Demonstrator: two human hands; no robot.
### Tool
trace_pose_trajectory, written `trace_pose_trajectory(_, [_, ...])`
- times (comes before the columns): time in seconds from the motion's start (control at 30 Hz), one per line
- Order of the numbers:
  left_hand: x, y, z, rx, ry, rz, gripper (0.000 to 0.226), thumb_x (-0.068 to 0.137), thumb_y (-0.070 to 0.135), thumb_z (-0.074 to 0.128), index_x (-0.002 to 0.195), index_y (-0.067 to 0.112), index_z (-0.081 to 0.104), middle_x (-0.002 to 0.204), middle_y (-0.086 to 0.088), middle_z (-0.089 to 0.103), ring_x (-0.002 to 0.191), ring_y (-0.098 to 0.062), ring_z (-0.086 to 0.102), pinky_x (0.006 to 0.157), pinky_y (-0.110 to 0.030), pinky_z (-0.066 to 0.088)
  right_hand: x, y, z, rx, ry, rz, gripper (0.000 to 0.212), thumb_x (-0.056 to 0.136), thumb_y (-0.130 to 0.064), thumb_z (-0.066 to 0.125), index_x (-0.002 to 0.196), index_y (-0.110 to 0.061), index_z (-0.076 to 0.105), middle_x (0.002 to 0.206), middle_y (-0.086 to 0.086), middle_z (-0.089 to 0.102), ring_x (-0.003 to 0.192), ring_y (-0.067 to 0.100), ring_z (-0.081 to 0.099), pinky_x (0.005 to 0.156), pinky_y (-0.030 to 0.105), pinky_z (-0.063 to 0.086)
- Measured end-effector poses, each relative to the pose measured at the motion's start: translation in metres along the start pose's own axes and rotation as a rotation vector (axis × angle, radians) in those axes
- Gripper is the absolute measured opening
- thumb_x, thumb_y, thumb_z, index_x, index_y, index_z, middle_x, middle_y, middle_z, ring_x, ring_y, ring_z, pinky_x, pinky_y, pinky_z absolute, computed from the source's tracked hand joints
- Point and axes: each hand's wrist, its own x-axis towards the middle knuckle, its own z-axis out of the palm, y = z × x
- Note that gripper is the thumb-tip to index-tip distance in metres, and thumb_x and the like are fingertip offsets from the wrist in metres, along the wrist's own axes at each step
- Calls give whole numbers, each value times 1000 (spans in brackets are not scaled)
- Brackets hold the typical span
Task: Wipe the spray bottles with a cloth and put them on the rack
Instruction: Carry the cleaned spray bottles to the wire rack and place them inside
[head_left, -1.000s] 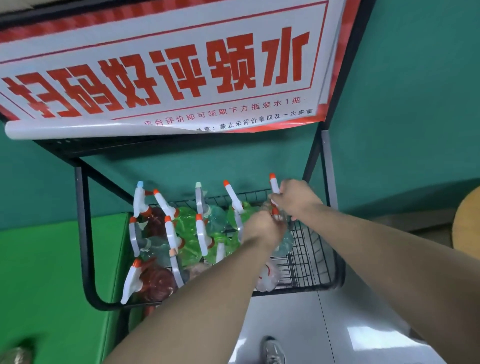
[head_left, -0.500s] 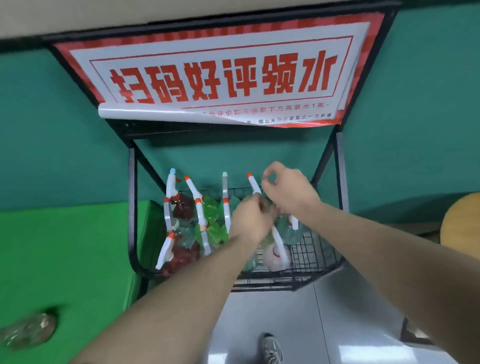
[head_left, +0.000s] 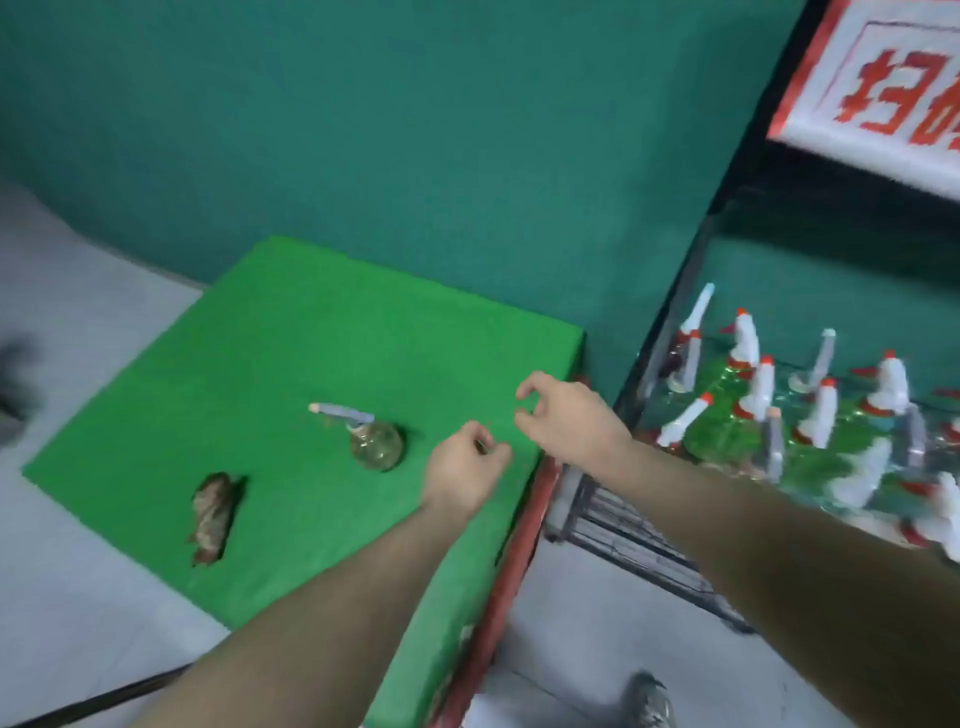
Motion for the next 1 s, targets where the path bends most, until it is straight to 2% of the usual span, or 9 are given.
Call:
trace_pose_trajectory(0.1, [0, -75, -51, -60, 60, -100, 15, 93, 29, 67, 86, 21, 57, 89, -7, 72, 85, -29, 66, 74, -35, 46, 29, -66, 56, -77, -96, -87, 35, 94, -34, 57, 128, -28, 57, 110, 5, 73, 105, 27, 67, 92, 36, 53])
trace_pose_trajectory(0.23, [-1, -147, -97, -121, 122, -195, 16, 92, 30, 67, 86, 22, 54, 81, -4, 70, 71, -24, 57, 65, -33, 41, 68, -135, 114, -110, -140, -175, 49, 95, -39, 60, 141, -24, 51, 131, 8, 64, 115, 28, 63, 97, 40, 52])
trace_pose_trajectory(0.37, [-1, -193, -123, -187, 154, -248, 18, 91, 31, 68, 83, 23, 54, 67, 3, 62, 61, -21, 52, 59, -32, 37, 102, -174, 160, -151, -169, -209, 57, 96, -27, 58, 150, -18, 42, 140, 12, 57, 123, 30, 57, 100, 37, 47])
trace_pose_trajectory(0.5, [-3, -219, -133, -181, 149, -247, 17, 92, 30, 67, 84, 25, 53, 68, 4, 60, 60, -19, 50, 60, -33, 37, 124, -183, 190, -214, -142, -193, 37, 97, -25, 59, 135, -22, 58, 121, 8, 68, 103, 29, 65, 86, 35, 54])
trace_pose_trajectory(0.6, [-2, -223, -135, -163, 137, -221, 13, 94, 31, 66, 89, 24, 56, 73, 4, 61, 61, -16, 49, 57, -32, 35, 131, -177, 196, -275, -118, -182, 22, 101, -21, 57, 122, -19, 63, 108, 6, 67, 86, 24, 62, 75, 31, 50])
trace_pose_trajectory(0.83, [7, -189, -133, -152, 97, -129, 12, 96, 26, 64, 88, 25, 54, 75, 4, 61, 57, -15, 46, 60, -32, 38, 104, -142, 167, -169, -109, -83, 14, 100, -18, 57, 112, -14, 62, 102, 5, 66, 87, 21, 65, 83, 39, 58])
trace_pose_trajectory(0.9, [11, -166, -127, -156, 67, -89, 12, 95, 24, 64, 89, 23, 54, 75, 3, 61, 55, -16, 44, 60, -33, 38, 83, -123, 145, -123, -95, -28, 13, 100, -21, 57, 111, -15, 60, 93, 3, 66, 77, 19, 65, 68, 35, 57])
trace_pose_trajectory(0.97, [15, -137, -118, -157, 30, -25, 13, 95, 23, 65, 88, 24, 54, 74, 3, 60, 58, -16, 46, 62, -36, 42, 58, -103, 118, -80, -74, 24, 12, 101, -24, 55, 111, -17, 57, 88, 1, 66, 64, 15, 61, 48, 27, 46])
trace_pose_trajectory(1.0, [16, -120, -113, -157, 9, 11, 14, 95, 23, 65, 87, 25, 55, 74, 3, 61, 60, -17, 47, 65, -37, 45, 44, -94, 103, -68, -61, 52, 12, 102, -25, 53, 111, -18, 56, 87, 1, 66, 61, 14, 59, 45, 24, 41])
